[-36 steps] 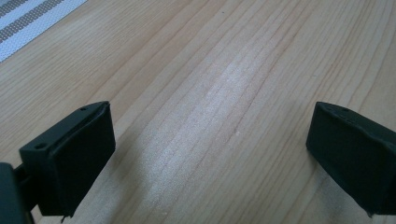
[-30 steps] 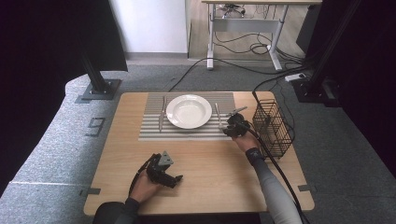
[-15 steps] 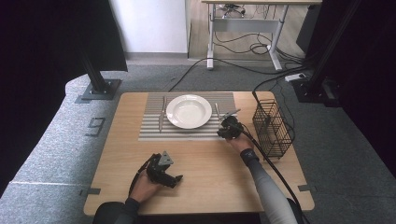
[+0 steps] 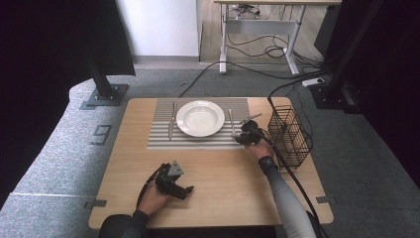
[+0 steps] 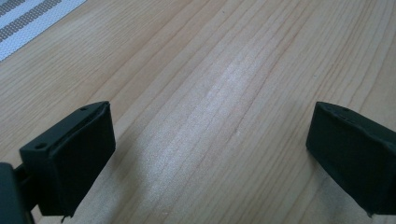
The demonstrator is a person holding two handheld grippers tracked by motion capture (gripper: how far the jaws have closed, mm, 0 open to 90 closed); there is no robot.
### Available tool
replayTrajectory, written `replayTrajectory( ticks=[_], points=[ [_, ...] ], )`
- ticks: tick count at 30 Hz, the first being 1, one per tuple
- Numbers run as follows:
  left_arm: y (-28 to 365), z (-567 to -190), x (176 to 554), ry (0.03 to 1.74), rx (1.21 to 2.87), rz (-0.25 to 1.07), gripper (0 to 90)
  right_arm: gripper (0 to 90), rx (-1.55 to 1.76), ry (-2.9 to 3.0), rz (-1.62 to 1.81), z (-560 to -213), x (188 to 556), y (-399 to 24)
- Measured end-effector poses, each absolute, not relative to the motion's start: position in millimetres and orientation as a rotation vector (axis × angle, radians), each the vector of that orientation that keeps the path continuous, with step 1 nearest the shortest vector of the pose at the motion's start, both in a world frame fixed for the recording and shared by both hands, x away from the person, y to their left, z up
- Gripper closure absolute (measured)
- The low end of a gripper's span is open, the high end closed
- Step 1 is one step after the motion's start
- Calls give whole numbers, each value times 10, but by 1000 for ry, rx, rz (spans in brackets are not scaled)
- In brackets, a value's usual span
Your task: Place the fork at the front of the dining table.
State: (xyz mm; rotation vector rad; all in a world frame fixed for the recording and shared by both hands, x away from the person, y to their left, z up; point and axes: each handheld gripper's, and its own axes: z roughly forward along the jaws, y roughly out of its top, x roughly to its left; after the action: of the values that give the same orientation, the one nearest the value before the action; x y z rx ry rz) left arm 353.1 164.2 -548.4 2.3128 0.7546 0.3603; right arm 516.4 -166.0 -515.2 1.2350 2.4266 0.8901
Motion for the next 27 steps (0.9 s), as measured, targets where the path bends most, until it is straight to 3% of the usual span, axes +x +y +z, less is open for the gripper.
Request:
replayTrajectory(
  ticks=[3, 27],
  points=[
    [1642, -5483, 3531, 754, 2313, 360, 10, 703, 1213, 2434, 932, -5171, 5155, -1595],
    [1642, -5483, 3531, 755, 2313, 360, 10, 701, 1244, 2380, 851, -5167, 5251, -1664]
  ],
)
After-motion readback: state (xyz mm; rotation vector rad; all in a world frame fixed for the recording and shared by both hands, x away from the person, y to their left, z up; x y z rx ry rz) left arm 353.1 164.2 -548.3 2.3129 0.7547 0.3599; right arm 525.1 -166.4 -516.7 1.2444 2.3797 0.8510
